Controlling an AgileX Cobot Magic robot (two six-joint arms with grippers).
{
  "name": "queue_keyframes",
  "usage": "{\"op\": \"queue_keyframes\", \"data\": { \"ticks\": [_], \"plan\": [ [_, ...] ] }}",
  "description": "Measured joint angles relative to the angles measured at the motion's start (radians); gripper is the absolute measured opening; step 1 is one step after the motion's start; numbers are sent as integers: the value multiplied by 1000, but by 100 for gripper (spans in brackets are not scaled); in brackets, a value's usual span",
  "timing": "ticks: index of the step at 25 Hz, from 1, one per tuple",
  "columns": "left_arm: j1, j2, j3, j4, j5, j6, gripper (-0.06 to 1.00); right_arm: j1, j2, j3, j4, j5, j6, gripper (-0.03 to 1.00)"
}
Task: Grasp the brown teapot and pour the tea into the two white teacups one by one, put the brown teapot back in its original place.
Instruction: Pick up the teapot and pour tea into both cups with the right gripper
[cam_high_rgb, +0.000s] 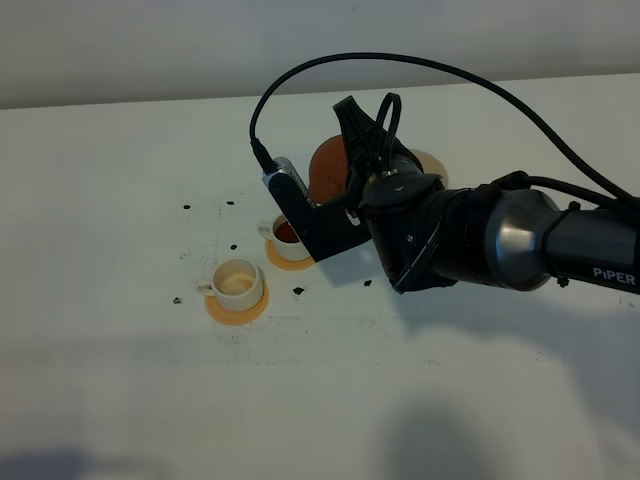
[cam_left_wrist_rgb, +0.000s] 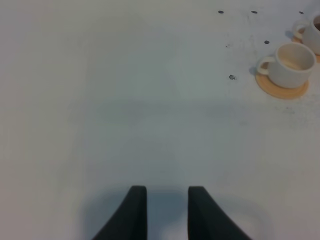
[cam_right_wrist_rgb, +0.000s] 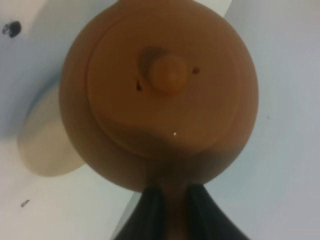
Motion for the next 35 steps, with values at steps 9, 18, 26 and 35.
{"op": "queue_keyframes", "data": {
  "ticks": [9,18,26,35],
  "plan": [
    [0,0,0,0,0,0,22,0,0,0,-18,2,0,9],
    [0,0,0,0,0,0,22,1,0,0,-40,27,0,9],
    [0,0,0,0,0,0,22,1,0,0,-45,28,0,9],
    [0,0,0,0,0,0,22,1,0,0,-45,28,0,9]
  ]
}}
